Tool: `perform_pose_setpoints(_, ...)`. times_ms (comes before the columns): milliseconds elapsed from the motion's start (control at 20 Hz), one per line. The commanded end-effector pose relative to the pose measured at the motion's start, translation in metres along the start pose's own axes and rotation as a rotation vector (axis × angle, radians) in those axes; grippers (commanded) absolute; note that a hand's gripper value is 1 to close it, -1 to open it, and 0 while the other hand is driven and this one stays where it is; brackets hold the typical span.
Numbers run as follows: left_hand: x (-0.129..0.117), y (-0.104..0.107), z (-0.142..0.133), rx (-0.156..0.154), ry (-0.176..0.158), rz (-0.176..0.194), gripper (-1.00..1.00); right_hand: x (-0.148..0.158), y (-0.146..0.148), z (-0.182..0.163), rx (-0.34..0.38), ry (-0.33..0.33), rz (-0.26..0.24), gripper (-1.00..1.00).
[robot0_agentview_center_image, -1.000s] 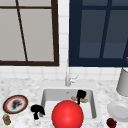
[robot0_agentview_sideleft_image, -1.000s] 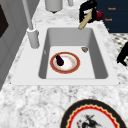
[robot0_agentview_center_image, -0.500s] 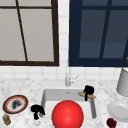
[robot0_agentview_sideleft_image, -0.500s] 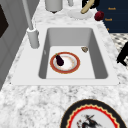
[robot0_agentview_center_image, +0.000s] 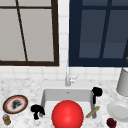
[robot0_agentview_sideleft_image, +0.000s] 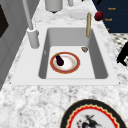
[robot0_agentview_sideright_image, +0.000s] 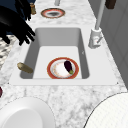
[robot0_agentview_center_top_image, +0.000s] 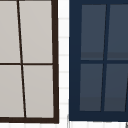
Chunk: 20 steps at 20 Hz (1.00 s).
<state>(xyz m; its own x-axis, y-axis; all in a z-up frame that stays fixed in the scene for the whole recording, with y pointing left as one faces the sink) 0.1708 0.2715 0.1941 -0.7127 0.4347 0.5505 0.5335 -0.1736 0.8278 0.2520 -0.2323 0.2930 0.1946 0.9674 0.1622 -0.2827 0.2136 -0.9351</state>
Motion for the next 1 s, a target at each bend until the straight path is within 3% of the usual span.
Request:
perform_pose_setpoints(0,0.000,0.000,0.000,0.000,0.000,0.000,0.00,-0.023,-0.009,0.010,-0.009,0.011,0.046,-1.00)
perform_pose_setpoints(50,0.000,0.000,0.000,0.000,0.000,0.000,0.00,-0.030,-0.012,0.012,-0.006,0.009,0.044,-1.00)
perform_pose_setpoints(100,0.000,0.000,0.000,0.000,0.000,0.000,0.00,-0.035,-0.015,0.014,-0.002,0.002,0.042,1.00)
perform_pose_setpoints(150,0.000,0.000,0.000,0.000,0.000,0.000,0.00,-0.042,-0.016,0.012,-0.008,-0.014,0.055,1.00)
perform_pose_setpoints(200,0.000,0.000,0.000,0.000,0.000,0.000,0.00,-0.047,-0.019,0.010,-0.005,-0.027,0.047,-1.00)
perform_pose_setpoints(300,0.000,0.000,0.000,0.000,0.000,0.000,0.00,-0.050,-0.014,0.007,0.036,-0.038,0.002,-1.00)
perform_pose_setpoints(400,0.000,0.000,0.000,0.000,0.000,0.000,0.00,-0.046,-0.007,0.002,0.007,0.001,0.029,-1.00)
perform_pose_setpoints(450,0.000,0.000,0.000,0.000,0.000,0.000,0.00,-0.045,-0.003,0.000,-0.004,0.014,0.073,-1.00)
perform_pose_setpoints(550,0.000,0.000,0.000,0.000,0.000,0.000,0.00,-0.043,-0.004,0.003,-0.013,0.037,0.112,-1.00)
perform_pose_setpoints(950,0.000,0.000,0.000,0.000,0.000,0.000,0.00,-0.105,-0.017,0.008,0.005,-0.012,0.064,-1.00)
